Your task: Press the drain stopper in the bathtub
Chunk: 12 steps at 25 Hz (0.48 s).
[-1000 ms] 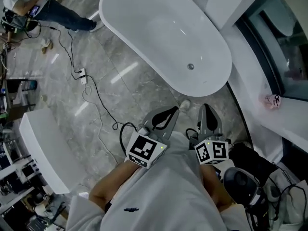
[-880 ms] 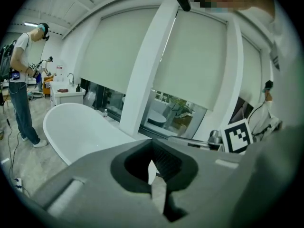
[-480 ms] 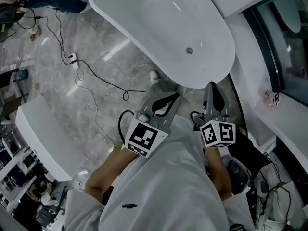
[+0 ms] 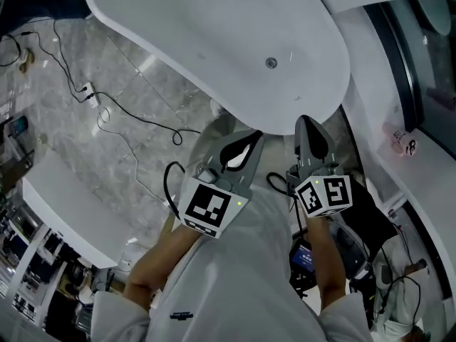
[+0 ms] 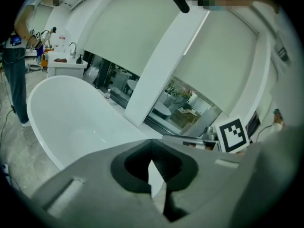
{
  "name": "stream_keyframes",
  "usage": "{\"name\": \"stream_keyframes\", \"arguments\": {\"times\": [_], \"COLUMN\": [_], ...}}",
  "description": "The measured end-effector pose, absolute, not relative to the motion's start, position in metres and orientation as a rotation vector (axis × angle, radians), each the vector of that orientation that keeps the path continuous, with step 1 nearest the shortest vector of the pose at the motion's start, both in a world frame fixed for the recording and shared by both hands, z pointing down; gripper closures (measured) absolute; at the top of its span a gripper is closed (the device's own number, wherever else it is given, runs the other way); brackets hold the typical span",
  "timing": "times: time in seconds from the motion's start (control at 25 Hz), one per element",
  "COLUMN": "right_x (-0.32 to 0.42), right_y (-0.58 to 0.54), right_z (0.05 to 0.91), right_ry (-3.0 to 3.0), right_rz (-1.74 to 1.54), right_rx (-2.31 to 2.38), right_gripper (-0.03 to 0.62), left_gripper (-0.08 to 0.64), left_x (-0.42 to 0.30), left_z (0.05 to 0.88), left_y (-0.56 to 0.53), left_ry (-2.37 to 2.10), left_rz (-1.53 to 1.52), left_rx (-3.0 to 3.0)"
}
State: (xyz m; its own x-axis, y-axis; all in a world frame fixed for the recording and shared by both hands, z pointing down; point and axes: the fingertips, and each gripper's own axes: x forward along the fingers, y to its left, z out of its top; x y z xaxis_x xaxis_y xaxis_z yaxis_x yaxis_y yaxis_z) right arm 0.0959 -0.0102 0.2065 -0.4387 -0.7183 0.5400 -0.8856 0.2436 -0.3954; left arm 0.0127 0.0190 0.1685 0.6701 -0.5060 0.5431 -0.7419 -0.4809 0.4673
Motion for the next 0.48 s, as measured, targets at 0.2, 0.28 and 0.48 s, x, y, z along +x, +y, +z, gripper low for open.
{"name": "stream_keyframes", "arguments": {"times": [0.2,0.28,0.48], "right_x": [0.103,0.109,0.122], "right_y": [-0.047,-0.060,-0.081], "right_z": [0.269,0.293,0.352], "right_ry": [-2.344,-2.356,-2.339], "right_rz": [0.947,0.922,0.901], "right_rx": [1.284,1.229,1.195], "right_gripper": [0.591,0.591,0.589], "left_gripper": [0.558,0.558,0.558], "left_x": [0.033,0.038,0.046], "left_z": [0.240,0.270,0.345], "left_y": [-0.012,-0.020,-0.024], "left_ry": [-1.024,-1.065,-1.103], "left_rz": [0.416,0.398,0.404], "left_rx": [2.071,2.016,1.892]}}
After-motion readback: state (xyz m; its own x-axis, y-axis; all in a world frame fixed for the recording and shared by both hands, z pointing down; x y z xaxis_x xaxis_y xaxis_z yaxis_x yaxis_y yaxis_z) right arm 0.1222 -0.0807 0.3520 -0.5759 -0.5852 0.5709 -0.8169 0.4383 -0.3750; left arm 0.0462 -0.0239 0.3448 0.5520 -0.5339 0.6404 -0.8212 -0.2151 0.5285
